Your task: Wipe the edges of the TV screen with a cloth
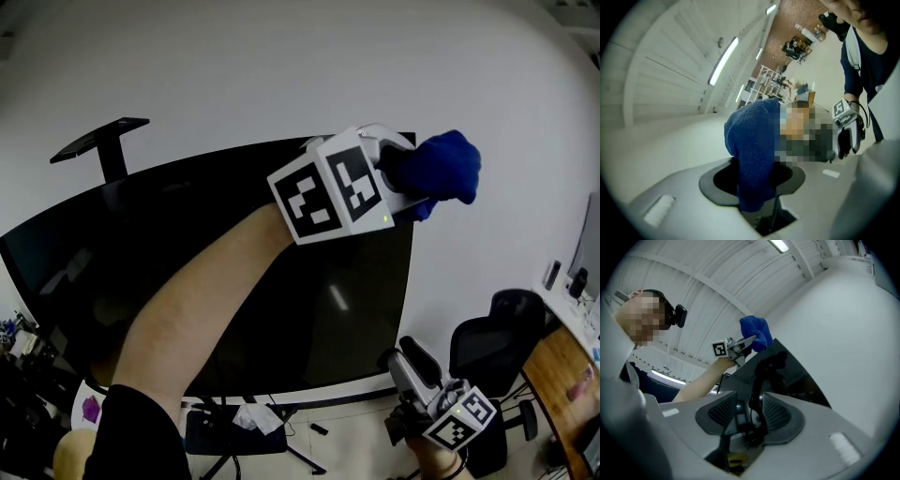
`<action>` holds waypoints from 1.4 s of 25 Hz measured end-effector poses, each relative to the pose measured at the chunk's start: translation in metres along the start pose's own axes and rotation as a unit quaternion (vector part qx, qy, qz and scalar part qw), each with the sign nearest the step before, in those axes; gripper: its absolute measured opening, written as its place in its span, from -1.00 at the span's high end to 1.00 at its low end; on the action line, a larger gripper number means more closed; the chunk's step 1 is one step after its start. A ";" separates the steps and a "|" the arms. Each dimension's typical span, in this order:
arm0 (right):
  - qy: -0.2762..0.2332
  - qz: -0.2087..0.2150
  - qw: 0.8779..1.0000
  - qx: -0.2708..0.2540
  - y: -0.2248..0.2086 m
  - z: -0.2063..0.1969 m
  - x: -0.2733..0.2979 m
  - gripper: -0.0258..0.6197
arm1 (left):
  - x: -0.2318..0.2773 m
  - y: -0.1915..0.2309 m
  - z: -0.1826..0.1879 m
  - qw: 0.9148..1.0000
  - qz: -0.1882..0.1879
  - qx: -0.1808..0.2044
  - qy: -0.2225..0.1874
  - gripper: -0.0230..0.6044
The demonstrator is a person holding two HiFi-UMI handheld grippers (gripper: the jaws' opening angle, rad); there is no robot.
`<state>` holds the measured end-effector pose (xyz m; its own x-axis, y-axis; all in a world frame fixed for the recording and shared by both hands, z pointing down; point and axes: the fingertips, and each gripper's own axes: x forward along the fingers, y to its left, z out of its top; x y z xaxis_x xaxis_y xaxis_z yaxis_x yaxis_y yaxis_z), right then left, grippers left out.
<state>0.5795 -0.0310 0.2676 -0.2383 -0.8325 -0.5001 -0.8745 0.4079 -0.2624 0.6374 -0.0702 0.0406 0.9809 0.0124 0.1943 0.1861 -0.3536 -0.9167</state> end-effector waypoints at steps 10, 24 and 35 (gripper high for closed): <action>0.017 0.009 1.000 0.007 0.051 -0.061 0.006 0.38 | -0.176 -0.213 -0.046 0.981 0.049 -0.177 -0.058 0.46; 0.138 -0.065 0.984 0.087 0.154 -0.194 -0.082 0.53 | -0.314 -0.466 -0.081 0.882 0.094 -0.461 -0.035 0.46; 0.169 -0.060 0.977 0.114 0.182 -0.212 -0.133 0.57 | -0.324 -0.539 -0.053 0.847 0.102 -0.522 -0.011 0.46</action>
<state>0.3628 0.0745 0.4611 -0.3000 -0.9397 -0.1641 -0.7972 0.3414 -0.4979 0.2160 0.0671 0.4902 0.9894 -0.1354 0.0519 -0.1284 -0.9844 -0.1203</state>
